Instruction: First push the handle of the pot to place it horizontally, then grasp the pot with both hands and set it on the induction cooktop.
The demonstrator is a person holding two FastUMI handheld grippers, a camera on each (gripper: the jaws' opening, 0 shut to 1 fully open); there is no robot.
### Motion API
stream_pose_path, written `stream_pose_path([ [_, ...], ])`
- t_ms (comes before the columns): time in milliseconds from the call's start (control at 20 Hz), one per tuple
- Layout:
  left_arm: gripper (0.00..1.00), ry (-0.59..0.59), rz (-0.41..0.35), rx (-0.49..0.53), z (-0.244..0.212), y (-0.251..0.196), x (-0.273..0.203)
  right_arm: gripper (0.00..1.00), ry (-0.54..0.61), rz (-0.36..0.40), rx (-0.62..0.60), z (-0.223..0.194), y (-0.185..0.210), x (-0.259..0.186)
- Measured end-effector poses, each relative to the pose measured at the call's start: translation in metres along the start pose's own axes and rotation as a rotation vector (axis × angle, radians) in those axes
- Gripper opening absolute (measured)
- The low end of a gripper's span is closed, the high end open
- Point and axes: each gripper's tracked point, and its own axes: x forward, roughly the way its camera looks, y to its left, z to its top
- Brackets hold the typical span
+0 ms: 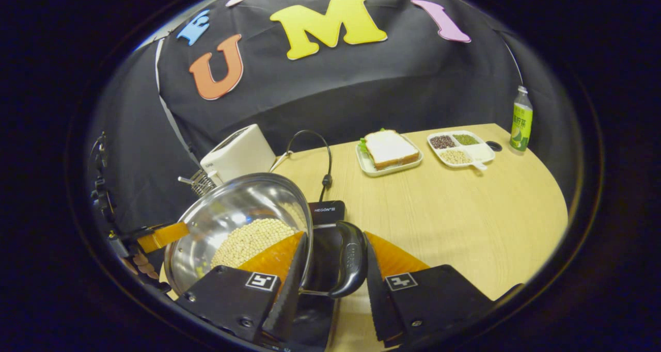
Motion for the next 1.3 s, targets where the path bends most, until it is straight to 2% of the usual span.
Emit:
stream_pose_path([
  [150, 0.6, -0.03, -0.006, -0.015, 0.005, -0.001, -0.002, 0.7, -0.03, 0.005, -0.043, 0.005, 0.0, -0.003],
  [250, 0.64, -0.095, 0.015, -0.039, 0.021, 0.007, -0.007, 0.73, -0.068, -0.036, -0.096, 0.01, -0.007, -0.01],
  [300, 0.78, -0.114, 0.031, -0.047, 0.025, 0.011, -0.012, 0.78, -0.081, -0.053, -0.114, 0.013, -0.009, -0.014],
  [350, 0.72, -0.117, 0.039, -0.052, 0.027, 0.014, -0.017, 0.81, -0.088, -0.055, -0.12, 0.012, -0.009, -0.018],
  [400, 0.89, -0.113, 0.041, -0.056, 0.024, 0.014, -0.024, 0.83, -0.083, -0.044, -0.114, 0.01, -0.007, -0.023],
  [500, 0.93, -0.128, 0.047, -0.057, 0.025, 0.012, -0.035, 0.82, -0.086, -0.039, -0.097, 0.008, -0.009, -0.036],
  [750, 0.94, -0.2, 0.05, -0.021, 0.037, -0.012, -0.081, 0.89, -0.178, -0.056, -0.108, 0.023, -0.015, -0.084],
  [850, 0.93, -0.243, 0.03, 0.001, 0.043, -0.028, -0.108, 0.89, -0.206, -0.05, -0.101, 0.025, -0.013, -0.11],
  [1150, 0.93, -0.361, -0.021, 0.043, 0.064, -0.085, -0.189, 0.92, -0.367, -0.088, -0.15, 0.048, -0.015, -0.206],
  [1300, 0.93, -0.423, 0.001, 0.055, 0.082, -0.101, -0.229, 0.96, -0.441, -0.122, -0.162, 0.058, -0.024, -0.257],
])
